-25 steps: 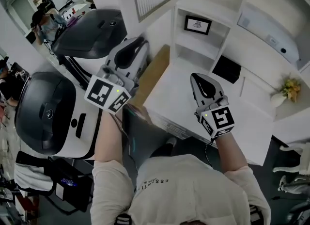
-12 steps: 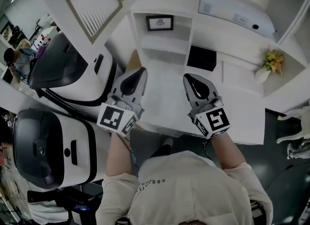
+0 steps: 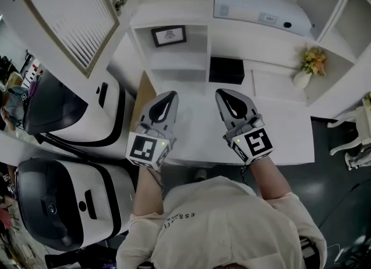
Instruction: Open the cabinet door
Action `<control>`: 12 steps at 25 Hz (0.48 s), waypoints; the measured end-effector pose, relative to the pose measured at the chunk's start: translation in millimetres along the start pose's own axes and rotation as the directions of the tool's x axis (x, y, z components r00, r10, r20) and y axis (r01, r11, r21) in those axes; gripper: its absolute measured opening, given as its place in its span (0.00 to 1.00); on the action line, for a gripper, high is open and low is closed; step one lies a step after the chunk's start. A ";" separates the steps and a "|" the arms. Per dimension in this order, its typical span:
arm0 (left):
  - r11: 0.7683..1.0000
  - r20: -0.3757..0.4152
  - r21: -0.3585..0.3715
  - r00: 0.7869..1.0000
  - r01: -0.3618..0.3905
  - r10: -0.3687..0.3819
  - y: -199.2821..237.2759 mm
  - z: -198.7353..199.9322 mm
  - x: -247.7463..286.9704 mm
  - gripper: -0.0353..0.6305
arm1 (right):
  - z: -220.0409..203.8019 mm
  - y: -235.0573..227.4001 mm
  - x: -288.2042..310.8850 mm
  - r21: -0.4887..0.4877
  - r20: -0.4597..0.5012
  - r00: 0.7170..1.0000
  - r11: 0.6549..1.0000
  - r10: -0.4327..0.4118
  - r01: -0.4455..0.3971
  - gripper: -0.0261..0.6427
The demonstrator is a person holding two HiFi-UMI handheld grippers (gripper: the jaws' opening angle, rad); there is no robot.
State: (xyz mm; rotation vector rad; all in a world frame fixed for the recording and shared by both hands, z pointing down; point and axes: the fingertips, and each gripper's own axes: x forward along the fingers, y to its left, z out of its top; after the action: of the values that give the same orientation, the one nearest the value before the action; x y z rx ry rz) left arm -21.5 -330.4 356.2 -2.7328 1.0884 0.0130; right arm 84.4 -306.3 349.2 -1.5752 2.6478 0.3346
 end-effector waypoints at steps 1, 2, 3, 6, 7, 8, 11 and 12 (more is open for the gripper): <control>1.000 -0.003 0.007 1.000 0.003 -0.003 0.5 0.5 1.7 0.06 | 0.7 -0.9 0.7 -0.003 0.005 1.000 1.000 0.002 -0.002 0.06; 1.000 -0.006 0.013 1.000 0.005 -0.005 1.4 1.4 3.3 0.06 | 1.6 -2.1 1.6 -0.006 0.010 1.000 1.000 0.001 -0.001 0.06; 1.000 -0.007 0.020 1.000 0.007 -0.007 2.2 2.3 4.7 0.06 | 2.5 -3.5 2.7 -0.009 0.014 1.000 1.000 -0.003 0.003 0.06; 0.999 -0.005 0.028 1.000 0.025 -0.025 2.2 4.6 6.8 0.06 | 3.3 -7.9 4.0 -0.011 0.018 1.000 1.000 -0.022 0.023 0.06; 0.999 -0.003 0.025 0.999 0.032 -0.032 1.7 5.2 7.0 0.06 | 2.5 -8.9 4.1 -0.011 0.015 0.999 0.999 -0.030 0.030 0.06; 0.999 0.000 0.021 0.999 0.038 -0.038 1.2 5.7 7.2 0.06 | 1.1 -9.6 4.2 -0.011 0.011 0.999 0.999 -0.035 0.035 0.06; 0.998 0.006 0.014 0.998 0.060 -0.060 -1.2 6.4 9.3 0.06 | -5.3 -9.7 4.2 0.000 -0.007 0.999 0.999 -0.036 0.036 0.06; 0.998 0.008 0.012 0.998 0.067 -0.067 -2.0 6.6 10.6 0.06 | -6.8 -9.7 4.2 0.007 -0.011 0.999 0.999 -0.034 0.034 0.06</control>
State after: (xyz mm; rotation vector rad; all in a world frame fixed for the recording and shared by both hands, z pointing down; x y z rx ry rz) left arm -12.0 -335.0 349.3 -2.7546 0.9911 0.0087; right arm 91.4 -315.8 353.6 -1.6220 2.6236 0.3153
